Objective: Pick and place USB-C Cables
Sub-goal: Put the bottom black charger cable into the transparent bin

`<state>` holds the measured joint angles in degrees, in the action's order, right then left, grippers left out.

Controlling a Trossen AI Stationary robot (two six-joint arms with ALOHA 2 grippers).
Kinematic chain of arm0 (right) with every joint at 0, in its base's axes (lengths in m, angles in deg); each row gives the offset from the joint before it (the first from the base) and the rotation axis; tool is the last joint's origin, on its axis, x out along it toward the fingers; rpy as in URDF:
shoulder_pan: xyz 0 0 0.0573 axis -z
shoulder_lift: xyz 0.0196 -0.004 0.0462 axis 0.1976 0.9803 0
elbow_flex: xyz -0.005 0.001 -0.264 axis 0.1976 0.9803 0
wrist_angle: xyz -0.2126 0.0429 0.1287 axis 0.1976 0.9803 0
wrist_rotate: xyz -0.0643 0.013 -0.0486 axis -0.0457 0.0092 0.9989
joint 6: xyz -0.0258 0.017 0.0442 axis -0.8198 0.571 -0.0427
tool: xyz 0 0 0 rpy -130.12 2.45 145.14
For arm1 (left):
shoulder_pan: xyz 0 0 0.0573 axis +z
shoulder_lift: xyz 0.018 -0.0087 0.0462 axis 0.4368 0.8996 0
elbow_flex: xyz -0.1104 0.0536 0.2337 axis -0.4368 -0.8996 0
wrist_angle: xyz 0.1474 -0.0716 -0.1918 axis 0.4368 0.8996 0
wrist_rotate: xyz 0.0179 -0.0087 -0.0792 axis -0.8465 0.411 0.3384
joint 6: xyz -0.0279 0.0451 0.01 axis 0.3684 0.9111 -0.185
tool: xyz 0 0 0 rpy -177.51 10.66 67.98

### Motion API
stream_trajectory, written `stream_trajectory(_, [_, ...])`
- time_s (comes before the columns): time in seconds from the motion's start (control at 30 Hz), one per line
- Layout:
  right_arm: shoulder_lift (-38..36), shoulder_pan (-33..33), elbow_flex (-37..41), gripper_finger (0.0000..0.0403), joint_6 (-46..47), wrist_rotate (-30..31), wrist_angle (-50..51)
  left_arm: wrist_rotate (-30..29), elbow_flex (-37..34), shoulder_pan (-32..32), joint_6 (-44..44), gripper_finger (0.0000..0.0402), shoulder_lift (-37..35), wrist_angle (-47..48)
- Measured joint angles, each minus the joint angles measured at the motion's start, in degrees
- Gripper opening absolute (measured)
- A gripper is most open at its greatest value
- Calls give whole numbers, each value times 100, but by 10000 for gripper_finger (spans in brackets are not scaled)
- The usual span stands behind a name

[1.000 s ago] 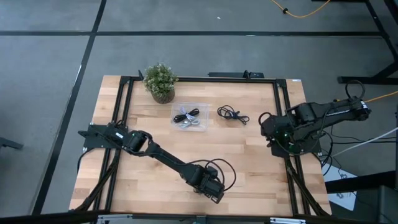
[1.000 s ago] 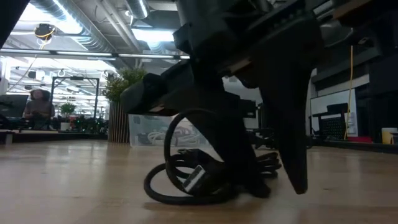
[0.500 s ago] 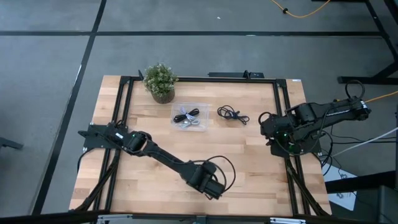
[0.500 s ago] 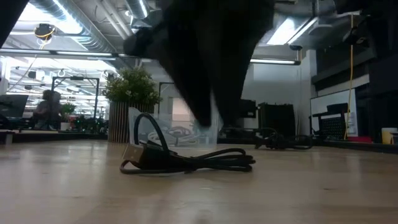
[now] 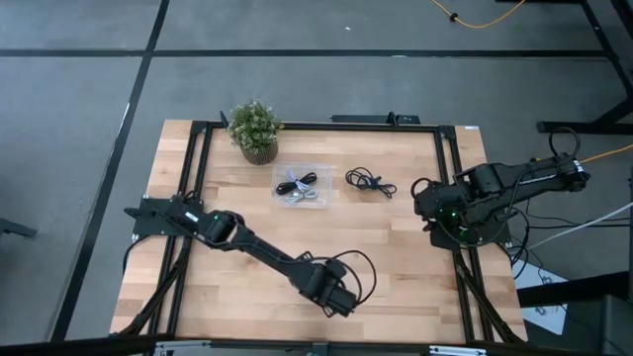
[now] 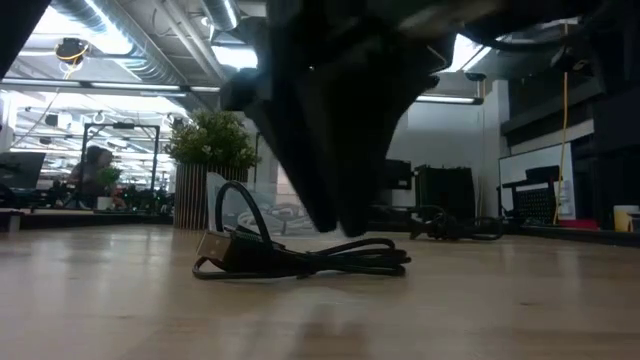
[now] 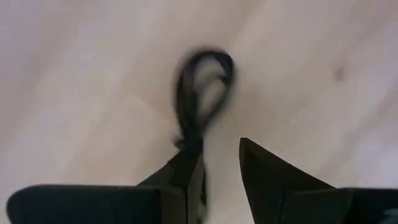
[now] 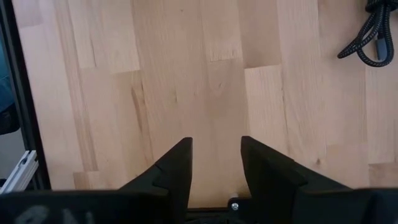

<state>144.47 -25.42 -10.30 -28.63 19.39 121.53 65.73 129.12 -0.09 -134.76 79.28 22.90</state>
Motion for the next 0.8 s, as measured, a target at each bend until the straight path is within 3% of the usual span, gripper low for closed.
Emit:
stream_trajectory(0.1, [0, 2, 0, 142, -2, 2, -3, -221, -1, 10, 4, 98, 0, 104])
stream_trajectory(0.47, [0, 2, 0, 142, -12, 2, 0, 252, -407, 5, 20, 98, -25, 125])
stream_trajectory(0.8, [-1, 2, 1, 142, -25, 1, 0, 116, -606, 87, 139, 98, -52, 175])
